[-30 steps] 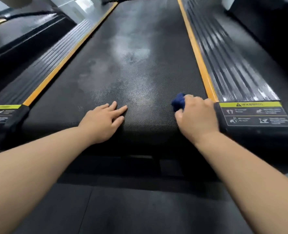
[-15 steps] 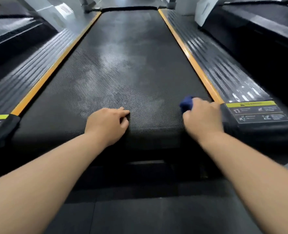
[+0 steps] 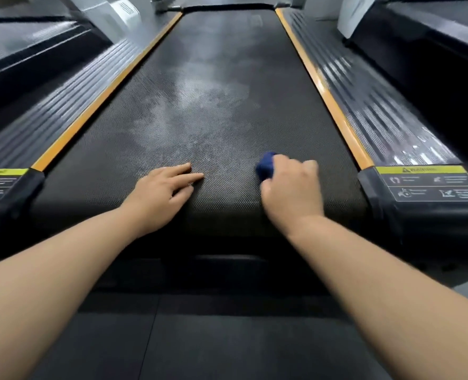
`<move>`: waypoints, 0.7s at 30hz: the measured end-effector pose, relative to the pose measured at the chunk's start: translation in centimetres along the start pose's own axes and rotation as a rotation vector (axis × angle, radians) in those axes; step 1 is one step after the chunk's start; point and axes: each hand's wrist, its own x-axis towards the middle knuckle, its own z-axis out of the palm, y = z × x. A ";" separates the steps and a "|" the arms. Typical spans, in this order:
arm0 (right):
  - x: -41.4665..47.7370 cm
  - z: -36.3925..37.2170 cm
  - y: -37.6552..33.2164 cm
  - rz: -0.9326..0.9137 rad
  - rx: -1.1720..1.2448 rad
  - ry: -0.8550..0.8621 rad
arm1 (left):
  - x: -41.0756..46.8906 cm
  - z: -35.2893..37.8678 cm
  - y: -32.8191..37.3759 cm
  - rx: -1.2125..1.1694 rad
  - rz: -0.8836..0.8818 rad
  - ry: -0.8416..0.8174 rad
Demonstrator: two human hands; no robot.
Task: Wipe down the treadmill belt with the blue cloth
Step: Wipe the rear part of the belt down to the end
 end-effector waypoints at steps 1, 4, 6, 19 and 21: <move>-0.7 0.4 -2.0 -0.062 0.058 -0.006 | 0.2 0.0 -0.1 -0.018 -0.009 -0.018; -2.0 0.7 -4.9 -0.206 0.197 -0.031 | 0.5 0.0 0.0 -0.003 -0.030 0.000; -0.8 0.5 -2.8 -0.253 0.167 -0.094 | 0.5 0.2 0.2 0.011 -0.046 0.037; 0.4 0.4 -3.4 -0.301 0.230 -0.126 | 0.8 -0.1 -0.9 -0.055 0.029 0.012; 2.2 0.2 0.1 -0.193 0.110 -0.109 | 0.9 -0.1 -1.2 -0.081 0.032 -0.006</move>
